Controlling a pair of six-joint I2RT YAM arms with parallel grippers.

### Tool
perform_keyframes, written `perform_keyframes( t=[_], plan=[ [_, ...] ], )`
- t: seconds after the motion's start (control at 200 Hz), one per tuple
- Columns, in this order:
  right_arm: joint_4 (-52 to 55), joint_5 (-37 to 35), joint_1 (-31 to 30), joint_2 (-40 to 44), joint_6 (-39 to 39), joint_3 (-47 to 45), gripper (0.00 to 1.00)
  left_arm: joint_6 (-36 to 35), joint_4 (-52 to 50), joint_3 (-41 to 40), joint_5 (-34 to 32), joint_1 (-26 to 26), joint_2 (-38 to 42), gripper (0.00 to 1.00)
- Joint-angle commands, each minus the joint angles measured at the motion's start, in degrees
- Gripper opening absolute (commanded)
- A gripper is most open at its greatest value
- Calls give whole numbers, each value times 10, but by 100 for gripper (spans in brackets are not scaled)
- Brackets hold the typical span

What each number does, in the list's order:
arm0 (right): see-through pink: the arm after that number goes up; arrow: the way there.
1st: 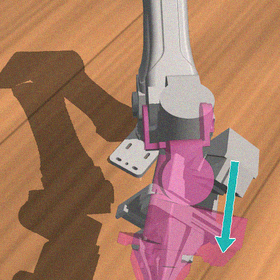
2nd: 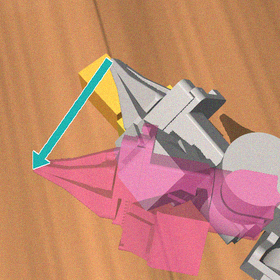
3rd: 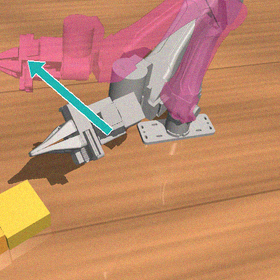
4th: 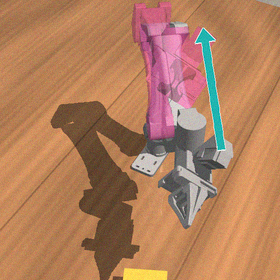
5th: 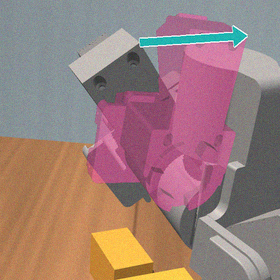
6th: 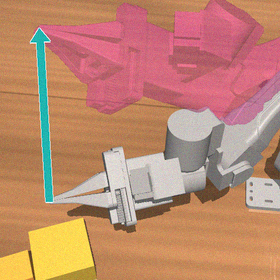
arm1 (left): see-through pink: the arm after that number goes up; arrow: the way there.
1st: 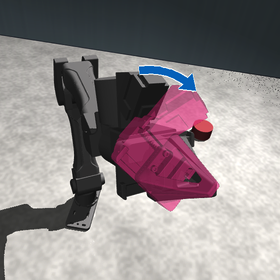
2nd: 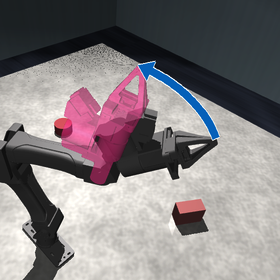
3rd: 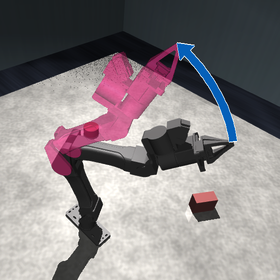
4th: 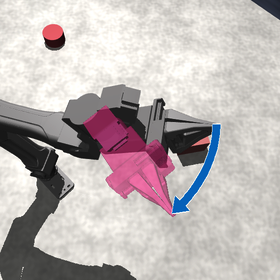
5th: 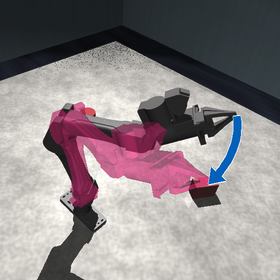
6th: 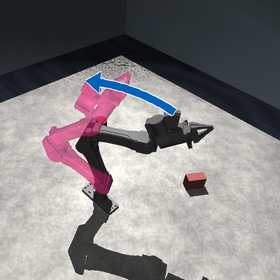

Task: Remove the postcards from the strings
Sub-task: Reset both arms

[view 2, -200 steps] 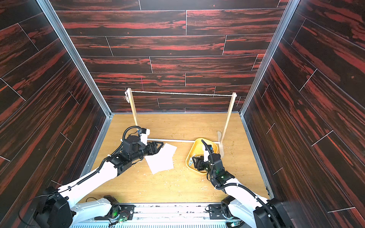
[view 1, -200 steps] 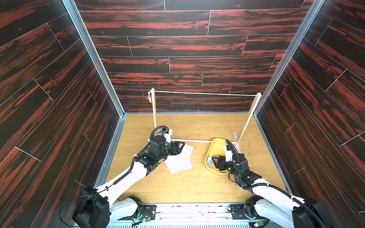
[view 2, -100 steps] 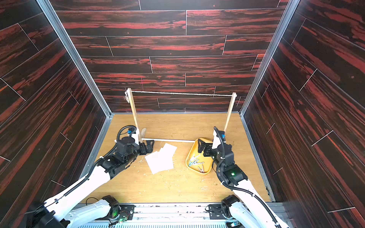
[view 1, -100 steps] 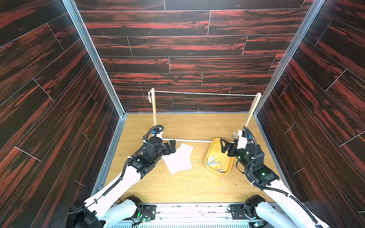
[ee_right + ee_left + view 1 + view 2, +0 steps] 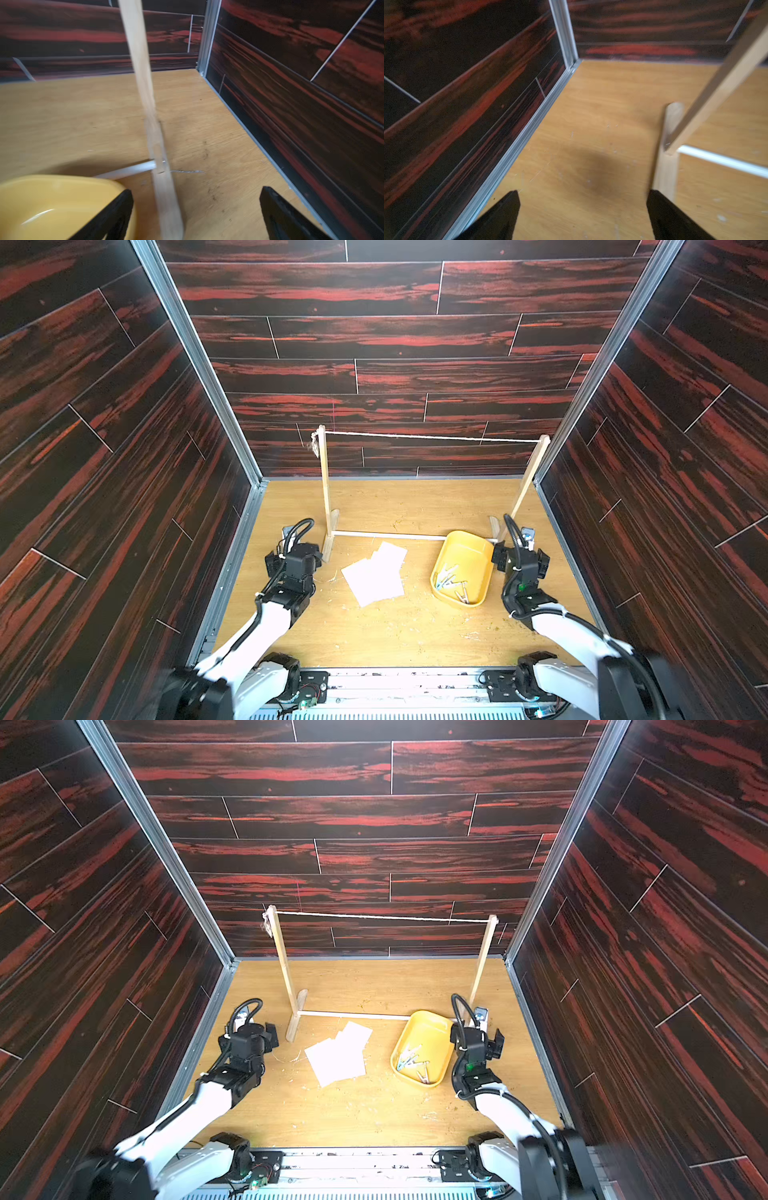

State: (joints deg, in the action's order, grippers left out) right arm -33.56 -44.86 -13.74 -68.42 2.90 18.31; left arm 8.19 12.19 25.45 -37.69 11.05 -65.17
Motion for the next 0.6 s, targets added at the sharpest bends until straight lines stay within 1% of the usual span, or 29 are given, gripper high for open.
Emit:
perform_keyframes(
  t=[0.0, 0.07, 0.095, 0.145, 0.19, 0.23, 0.251, 0.281, 0.311, 0.341, 0.361, 0.381, 0.396, 0.426, 0.441, 0.476, 0.501, 0.541, 0.571, 0.596],
  plan=[
    [-270, -19, 16, -77, -54, -33, 99, -36, 194, -21, -16, -38, -70, 100],
    [-380, 13, 23, -135, -63, -59, 99, -35, 291, -45, -3, -46, -113, 100],
    [-427, 13, 23, -152, -80, -66, 98, -41, 326, -51, 8, -47, -125, 100],
    [-496, 50, 29, -181, -89, -77, 99, -44, 374, -60, 31, -49, -140, 100],
    [-496, 78, 41, -201, -80, -73, 99, -39, 395, -64, 57, -57, -152, 100],
    [-527, 98, 50, -222, -79, -77, 99, -30, 400, -63, 51, -61, -168, 100],
    [-529, 100, 51, -222, -81, -78, 98, -27, 416, -68, 51, -63, -180, 100],
    [-507, 117, 53, -211, -73, -79, 98, -30, 467, -81, 59, -64, -208, 100],
    [-499, 162, 65, -204, -67, -86, 98, -38, 514, -93, 70, -64, -239, 100],
    [-507, 218, 82, -205, -61, -93, 98, -51, 583, -97, 81, -64, -269, 100],
    [-511, 257, 99, -208, -52, -100, 98, -60, 610, -94, 75, -64, -284, 100],
    [-513, 300, 117, -218, -39, -105, 98, -61, 603, -89, 70, -64, -284, 100],
    [-535, 327, 129, -231, -34, -106, 98, -54, 578, -83, 72, -64, -276, 100],
    [-564, 333, 135, -247, -33, -104, 98, -38, 499, -68, 74, -67, -252, 100],
    [-549, 331, 134, -240, -32, -100, 98, -33, 458, -57, 70, -68, -243, 100],
    [-470, 329, 134, -214, -29, -81, 98, -14, 373, -29, 64, -73, -225, 100],
    [-429, 321, 133, -212, -28, -63, 98, -8, 379, -27, 76, -84, -232, 100],
    [-408, 295, 132, -224, -23, -39, 98, -3, 406, -28, 68, -88, -245, 100],
    [-374, 289, 133, -218, -12, -30, 98, -6, 414, -33, 69, -88, -245, 100],
    [-369, 289, 135, -214, -11, -31, 98, -6, 412, -32, 69, -88, -245, 100]
  ],
)
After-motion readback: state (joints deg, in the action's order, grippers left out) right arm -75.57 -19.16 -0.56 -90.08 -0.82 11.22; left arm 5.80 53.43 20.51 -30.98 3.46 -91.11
